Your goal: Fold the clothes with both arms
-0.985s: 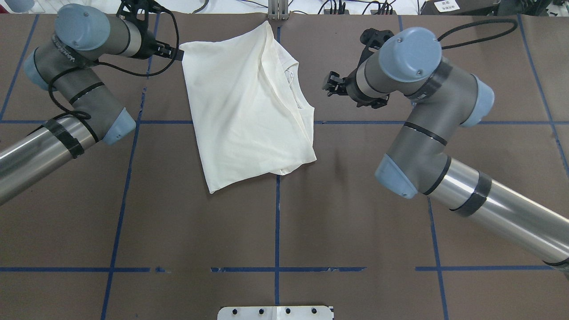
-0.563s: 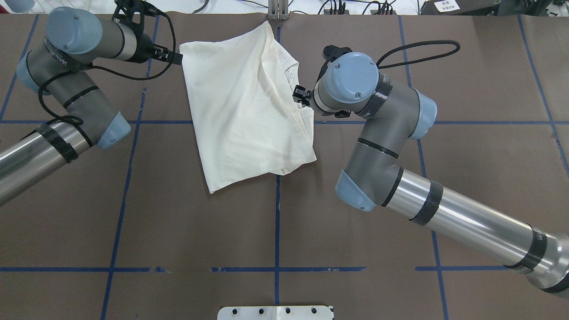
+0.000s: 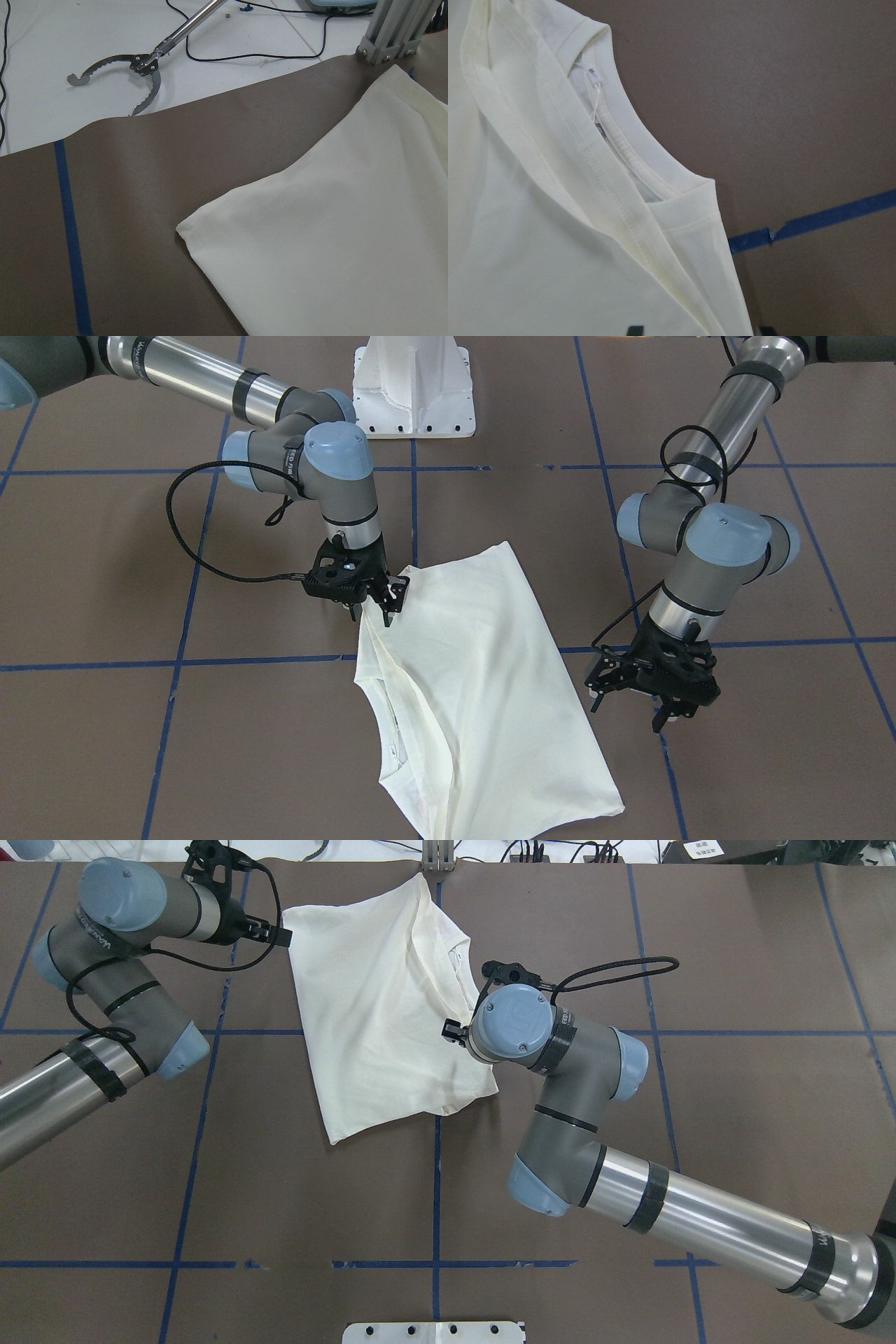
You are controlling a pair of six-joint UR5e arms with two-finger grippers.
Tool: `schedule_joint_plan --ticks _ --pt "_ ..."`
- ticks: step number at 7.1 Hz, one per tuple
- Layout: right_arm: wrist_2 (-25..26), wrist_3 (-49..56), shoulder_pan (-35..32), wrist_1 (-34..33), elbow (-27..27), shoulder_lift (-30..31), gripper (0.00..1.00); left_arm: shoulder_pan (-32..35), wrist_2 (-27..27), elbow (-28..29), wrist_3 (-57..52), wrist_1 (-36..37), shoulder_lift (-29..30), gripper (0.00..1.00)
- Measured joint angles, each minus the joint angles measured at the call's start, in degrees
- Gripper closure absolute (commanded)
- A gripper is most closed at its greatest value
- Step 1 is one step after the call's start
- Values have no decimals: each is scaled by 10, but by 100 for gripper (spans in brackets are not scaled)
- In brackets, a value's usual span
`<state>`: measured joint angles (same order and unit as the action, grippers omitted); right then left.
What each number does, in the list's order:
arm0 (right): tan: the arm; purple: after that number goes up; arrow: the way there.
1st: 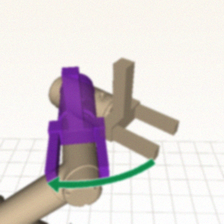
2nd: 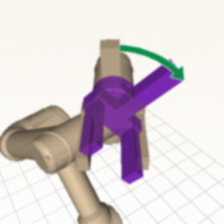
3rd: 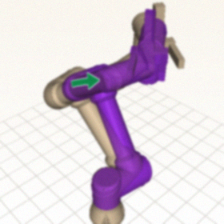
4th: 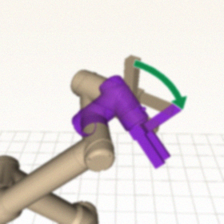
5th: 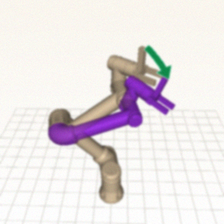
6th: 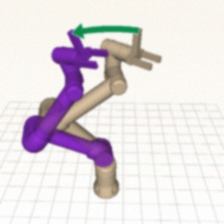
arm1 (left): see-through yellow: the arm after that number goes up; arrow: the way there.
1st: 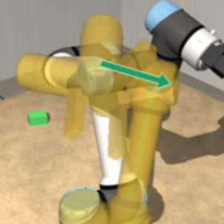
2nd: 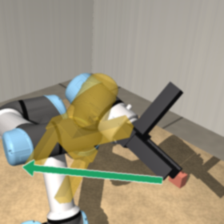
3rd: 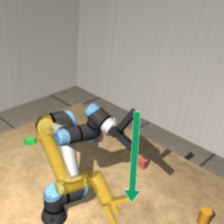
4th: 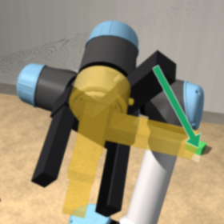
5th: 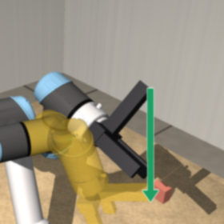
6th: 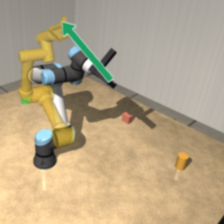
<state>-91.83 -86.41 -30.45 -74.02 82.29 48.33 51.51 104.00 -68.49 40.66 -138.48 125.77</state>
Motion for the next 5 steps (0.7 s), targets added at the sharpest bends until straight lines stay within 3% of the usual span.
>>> schedule_joint_plan --ticks 2,3,4,5 --pt "10 -2 11 -1 -2 6 48 -5 -1 0 3 0 0 0" --pt "11 -2 14 -2 -3 7 63 -6 -1 0 3 0 0 0" --pt "12 -2 15 -3 -3 9 87 -7 -2 0 3 -1 -1 0" --pt "12 -2 16 -3 -4 10 100 -8 -2 0 3 -1 -3 0"
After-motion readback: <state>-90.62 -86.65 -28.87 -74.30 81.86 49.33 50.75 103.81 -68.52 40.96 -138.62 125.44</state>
